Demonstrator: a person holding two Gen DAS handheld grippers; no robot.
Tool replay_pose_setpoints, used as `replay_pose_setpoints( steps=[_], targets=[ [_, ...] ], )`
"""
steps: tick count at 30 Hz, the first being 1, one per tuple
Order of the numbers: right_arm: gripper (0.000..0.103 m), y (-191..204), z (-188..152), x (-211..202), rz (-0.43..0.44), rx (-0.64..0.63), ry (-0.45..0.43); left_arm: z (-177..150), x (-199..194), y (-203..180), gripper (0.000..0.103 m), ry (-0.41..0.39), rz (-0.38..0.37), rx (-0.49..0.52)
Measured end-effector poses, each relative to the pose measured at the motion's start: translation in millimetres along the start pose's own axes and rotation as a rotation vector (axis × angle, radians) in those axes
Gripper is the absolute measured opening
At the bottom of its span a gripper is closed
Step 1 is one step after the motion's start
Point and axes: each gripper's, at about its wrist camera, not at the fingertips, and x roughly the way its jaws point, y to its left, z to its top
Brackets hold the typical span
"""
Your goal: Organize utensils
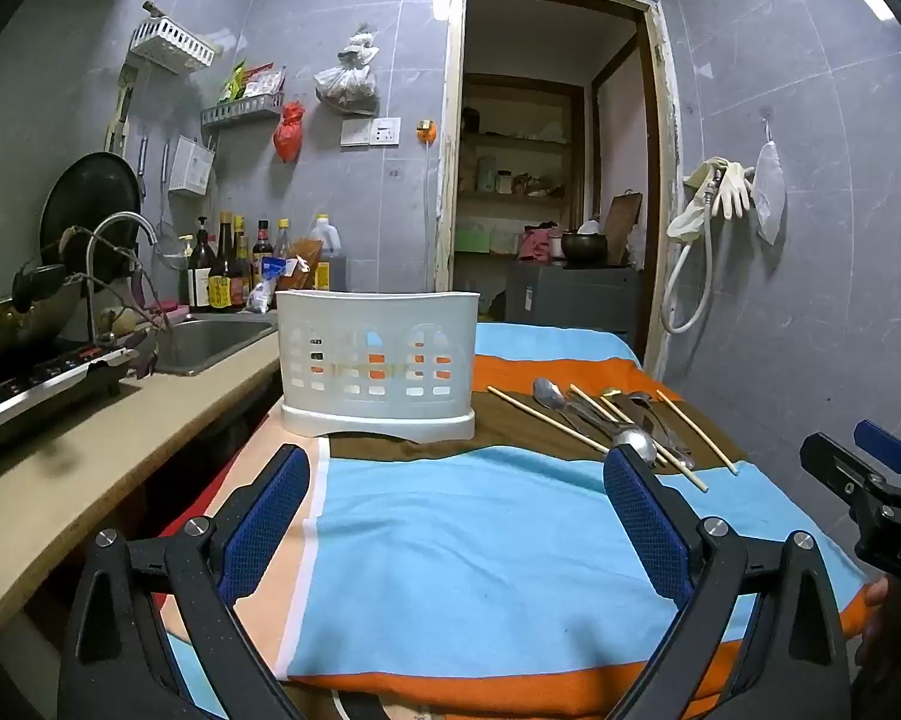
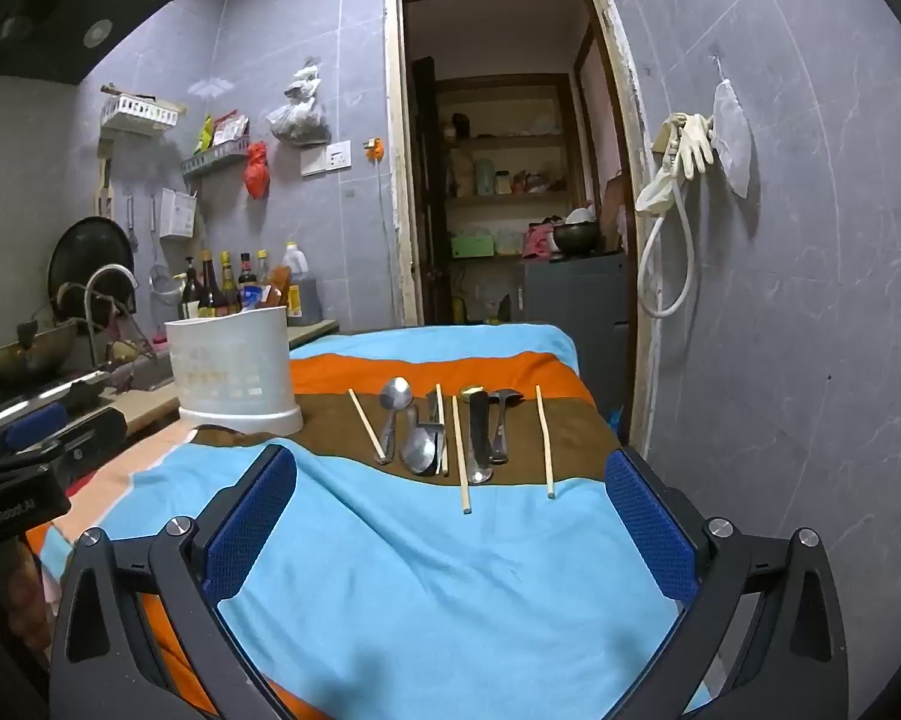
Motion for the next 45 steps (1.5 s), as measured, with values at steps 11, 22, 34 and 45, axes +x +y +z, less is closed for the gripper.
replay_pose_setpoints(
  steps=[11, 22, 34, 45],
  targets=[
    [0.103, -0.4, -0.1, -1.4, 0.002, -0.004, -0.004, 3.0, 1.8, 4.8, 0.096, 0.006, 0.000, -0.009],
    [0.103, 1.4, -1.2, -0.2, 0.003, -0.005, -0.002, 2.2, 1.1, 3.5, 0.096, 0.004, 0.001, -0.005],
    [0.103, 1.7, -2.1, 0.0, 0.003, -0.003, 0.001, 1.1, 1.3, 4.3, 0.096, 0.006, 0.000, -0.004],
    [0.103, 1.9, -3.1, 0.9, 0.004, -0.003, 0.002, 1.4, 0.9, 2.9, 0.096, 0.005, 0.004, -0.001]
  ],
)
